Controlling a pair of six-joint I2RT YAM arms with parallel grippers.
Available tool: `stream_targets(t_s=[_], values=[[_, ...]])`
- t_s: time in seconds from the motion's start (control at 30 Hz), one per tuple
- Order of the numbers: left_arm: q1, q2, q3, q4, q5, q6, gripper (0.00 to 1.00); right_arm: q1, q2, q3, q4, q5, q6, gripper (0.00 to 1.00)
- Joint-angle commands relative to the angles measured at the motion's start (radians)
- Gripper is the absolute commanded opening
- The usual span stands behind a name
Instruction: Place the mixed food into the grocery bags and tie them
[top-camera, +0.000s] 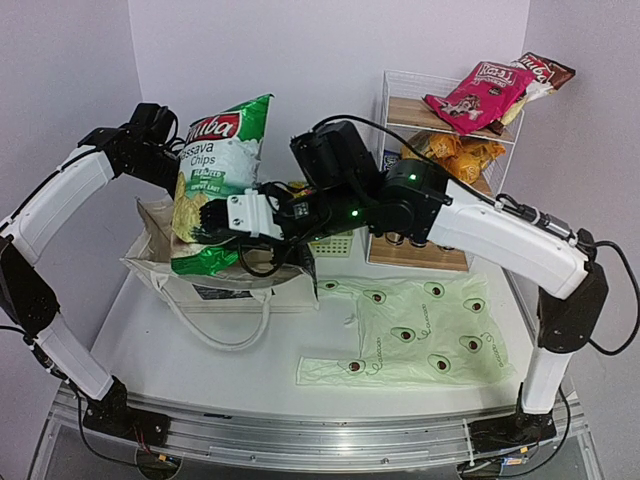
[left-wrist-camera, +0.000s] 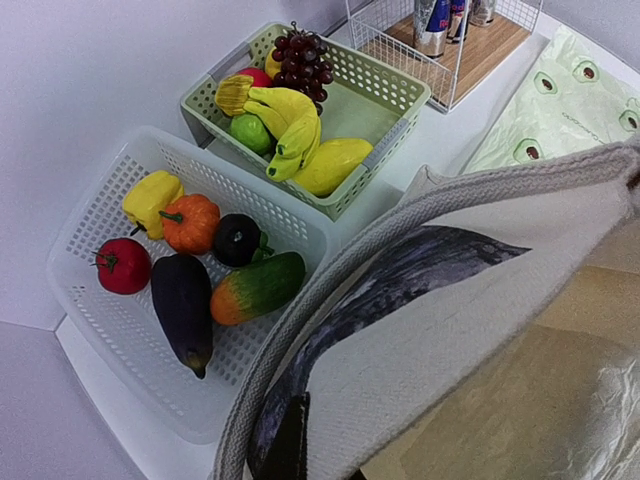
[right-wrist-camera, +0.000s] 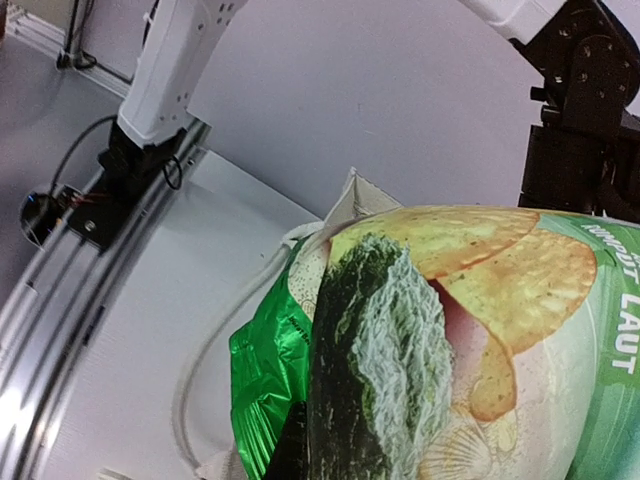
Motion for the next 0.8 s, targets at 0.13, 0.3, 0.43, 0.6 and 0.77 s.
stream_targets(t_s=[0.13, 0.3, 0.43, 0.6, 0.77], values=[[0.002, -0.021, 0.039, 0.011, 0.065, -0.047, 0.00, 0.012, 0.124, 0.003, 0.209, 0.378, -0.511, 0.00], [0.002, -0.019, 0.050, -0.002, 0.082, -0.043, 0.00, -0.020, 0.136, -0.016, 0.216, 0.489, -0.611, 0.00], [0.002, -0.020, 0.056, -0.012, 0.088, -0.037, 0.00, -0.050, 0.115, -0.099, 0.216, 0.569, -0.742, 0.00], [0.002, -0.018, 0.082, -0.026, 0.095, -0.036, 0.00, -0.083, 0.047, -0.218, 0.135, 0.616, -0.818, 0.00], [0.002, -0.013, 0.093, -0.057, 0.097, -0.039, 0.00, -0.093, 0.035, -0.176, -0.051, 0.661, -0.769, 0.00]])
